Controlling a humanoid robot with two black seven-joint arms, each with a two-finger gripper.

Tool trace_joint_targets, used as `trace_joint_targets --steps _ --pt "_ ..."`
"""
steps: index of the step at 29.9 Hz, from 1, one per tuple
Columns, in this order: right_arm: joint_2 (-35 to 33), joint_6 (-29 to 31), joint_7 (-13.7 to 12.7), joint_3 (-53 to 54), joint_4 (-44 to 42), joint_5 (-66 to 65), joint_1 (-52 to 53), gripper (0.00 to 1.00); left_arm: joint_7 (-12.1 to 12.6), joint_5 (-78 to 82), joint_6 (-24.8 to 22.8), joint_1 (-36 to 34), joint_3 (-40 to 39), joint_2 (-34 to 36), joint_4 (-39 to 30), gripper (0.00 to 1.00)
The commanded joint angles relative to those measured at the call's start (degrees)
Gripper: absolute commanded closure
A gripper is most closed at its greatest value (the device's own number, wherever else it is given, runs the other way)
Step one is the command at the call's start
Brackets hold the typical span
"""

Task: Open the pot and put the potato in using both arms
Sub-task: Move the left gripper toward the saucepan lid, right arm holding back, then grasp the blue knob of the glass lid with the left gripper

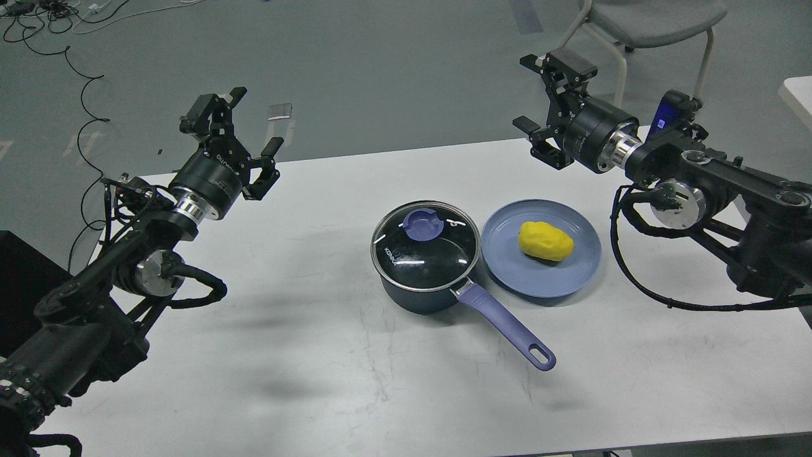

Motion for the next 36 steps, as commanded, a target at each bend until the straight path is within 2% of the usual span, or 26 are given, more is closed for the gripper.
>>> trace_joint_targets --steps 1,12,17,20,22,27,32,34,36 --pt "-0.4 0.1 0.1 0.2 0.6 0.0 0.2 0.00 -0.4 0.1 0.0 0.4 0.0 -0.1 0.0 0.02" --pt "-2.6 0.5 -0.1 0.1 1.2 0.0 0.3 0.00 -0.4 0.2 0.1 0.5 0.2 -0.4 -1.6 0.02" --pt "-4.1 0.4 0.0 0.4 1.1 0.0 -0.1 0.00 -2.2 0.1 1.4 0.4 -0.8 -0.3 -1.7 0.02" --pt "-6.1 0.4 0.1 1.7 1.0 0.0 -0.7 0.00 -2.6 1.5 5.5 -0.4 -0.3 -0.6 -3.5 0.02" --pt "-7.6 0.7 0.1 4.3 0.8 0.1 -2.6 0.00 -2.6 6.1 10.6 -1.5 0.1 -0.3 -7.7 0.02" --pt "-9.2 1.0 0.1 8.0 0.7 0.1 -6.5 0.00 -2.6 18.7 13.4 -1.3 0.4 1.7 -14.2 0.02" --pt "-10.4 0.9 0.4 8.5 0.7 0.1 -8.4 0.00 -2.5 31.1 15.2 -1.3 1.9 2.2 -16.3 0.02" --pt "-10.6 0.8 0.4 8.5 0.6 0.1 -8.5 0.00 -2.4 40.0 18.9 -1.5 5.6 1.9 -18.3 0.02" --pt "-10.6 0.7 0.5 8.6 0.6 0.1 -8.5 0.00 -2.3 55.4 27.3 -2.2 11.8 1.9 -21.0 0.02"
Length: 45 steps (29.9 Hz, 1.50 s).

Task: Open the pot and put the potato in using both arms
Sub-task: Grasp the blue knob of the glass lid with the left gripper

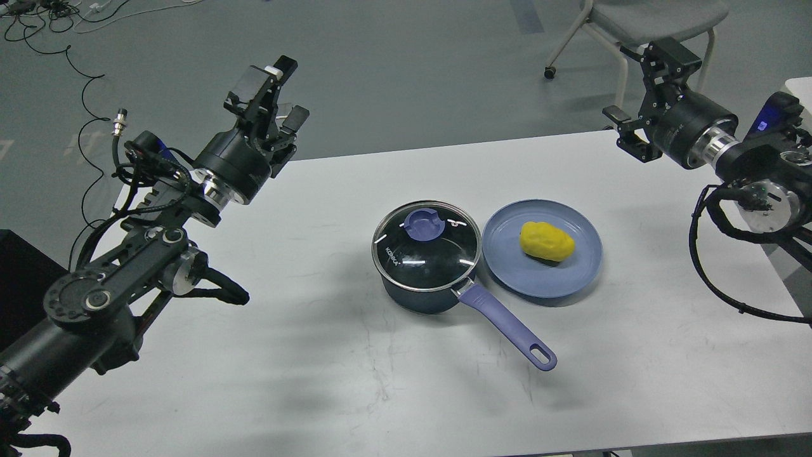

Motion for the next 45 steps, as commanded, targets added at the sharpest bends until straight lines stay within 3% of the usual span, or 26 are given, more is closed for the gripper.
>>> trace_joint_targets --steps 1,3,10,14,25,30,36,45 --pt "-0.1 -0.2 0.2 0.3 0.0 0.0 -0.1 0.00 0.3 21.1 10.4 -1.1 8.0 -0.2 -3.3 0.02" --pt "-0.2 -0.2 0.2 0.6 0.0 0.0 -0.2 0.00 0.4 29.1 12.6 -2.4 10.4 -0.4 -3.3 0.02" --pt "-0.8 -0.3 0.2 0.8 -0.6 0.0 -0.4 0.00 -0.1 38.7 12.6 -5.8 12.9 0.0 -4.2 0.02" --pt "-1.1 -0.7 0.2 0.8 -0.6 0.0 -0.5 0.00 -0.1 52.8 12.6 -9.8 19.0 -0.6 -3.4 0.02" --pt "-1.1 -0.9 0.0 0.8 -1.0 0.0 -1.0 0.00 -0.6 57.3 13.0 -12.2 23.9 -6.2 9.6 0.02" --pt "-1.2 -0.9 -0.2 0.8 -1.6 0.0 -1.0 0.00 -3.3 57.5 15.0 -11.7 26.8 -7.1 10.0 0.02" --pt "-1.3 -0.9 -0.3 0.7 -2.3 0.0 -1.0 0.00 -3.5 57.5 16.2 -11.7 28.1 -9.1 10.2 0.02" --pt "-1.3 -0.9 -0.3 0.8 -2.3 0.0 -1.0 0.00 -3.4 57.5 17.8 -11.9 28.3 -11.2 16.9 0.02"
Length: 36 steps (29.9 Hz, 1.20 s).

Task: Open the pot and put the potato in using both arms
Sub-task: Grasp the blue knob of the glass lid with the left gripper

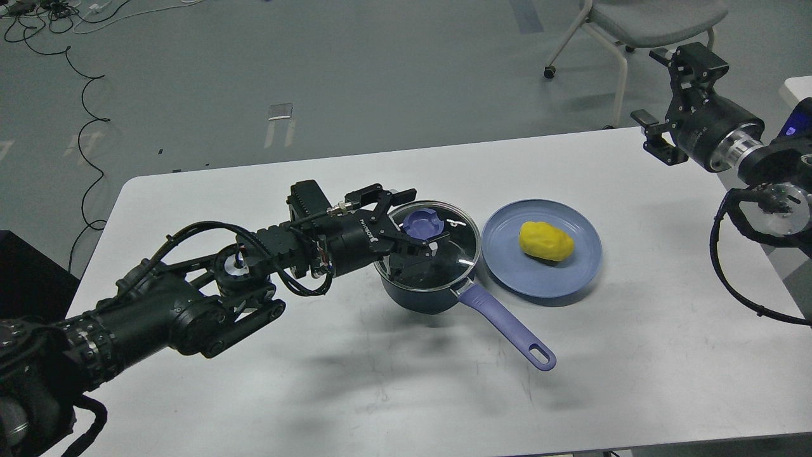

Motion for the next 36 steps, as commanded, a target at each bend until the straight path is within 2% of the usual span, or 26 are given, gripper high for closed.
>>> trace_joint_targets --steps 1,12,30,33,36 --pt "-0.2 0.1 0.0 0.0 0.0 0.0 0.0 0.00 0.0 0.0 0.8 0.0 0.0 -0.3 1.0 0.02" --pt "-0.5 0.0 0.0 0.0 0.0 0.0 0.0 0.00 -0.1 0.0 2.3 0.5 2.7 -0.4 1.1 0.02" --pt "-0.6 0.0 0.0 -0.1 -0.1 0.0 0.0 0.00 -0.1 -0.1 3.5 0.7 2.7 -0.7 3.2 0.03" --pt "-0.6 0.0 0.0 -0.1 -0.2 0.0 -0.1 0.00 -0.1 -0.1 3.5 0.5 3.0 -0.7 3.3 0.03" --pt "-0.6 0.0 0.0 0.0 -0.4 0.0 -0.1 0.00 -0.1 -0.2 3.5 0.5 3.4 -0.9 3.7 0.08"
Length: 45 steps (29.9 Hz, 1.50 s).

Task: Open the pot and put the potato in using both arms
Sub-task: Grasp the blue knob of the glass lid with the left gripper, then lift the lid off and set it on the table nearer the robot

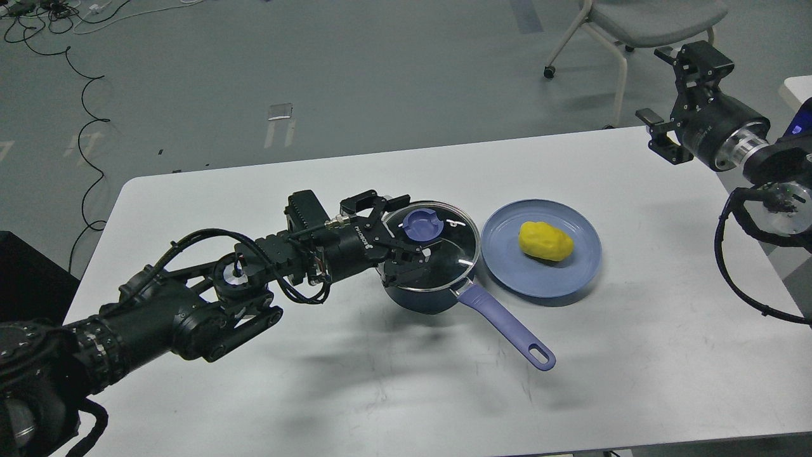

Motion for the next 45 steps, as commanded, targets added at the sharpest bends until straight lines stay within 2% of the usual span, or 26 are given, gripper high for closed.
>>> trace_joint_targets --steps 1,7,9,10,12,15,28,37,45 --pt "0.0 0.0 0.0 -0.1 -0.1 0.0 0.0 0.00 0.0 -0.1 0.0 -0.1 0.3 -0.4 0.6 0.11" --pt "0.0 0.1 0.0 -0.2 -0.1 0.0 0.0 0.00 -0.3 0.0 0.0 0.3 0.4 -0.5 0.7 0.24" --pt "0.0 0.0 0.0 -0.3 -0.2 0.0 -0.1 0.00 -1.0 0.0 0.0 0.3 0.4 -0.5 0.6 0.40" --pt "0.0 0.0 0.0 -0.4 -0.2 0.0 -0.2 0.00 -1.2 -0.1 -0.1 0.3 0.4 -0.5 0.7 0.61" --pt "0.0 0.0 0.0 -0.4 -0.2 0.0 -0.3 0.00 -1.2 -0.1 -0.1 0.3 0.4 -0.5 0.7 0.69" --pt "0.0 0.0 0.0 -0.4 -0.2 0.0 -0.4 0.00 -1.2 -0.1 -0.1 0.6 0.4 -0.4 0.7 0.72" --pt "0.0 0.0 0.1 -0.4 -0.3 -0.1 -0.5 0.00 -1.2 -0.2 -0.1 0.4 0.3 0.3 0.5 0.72" --pt "0.1 0.0 0.0 -0.4 -1.0 0.0 -0.5 0.00 -1.2 -0.5 0.0 -2.1 0.2 2.8 -2.1 0.72" --pt "0.1 0.1 0.1 -0.3 -1.0 0.0 -0.5 0.00 -1.2 -0.7 0.0 -4.3 0.1 9.5 -7.0 0.72"
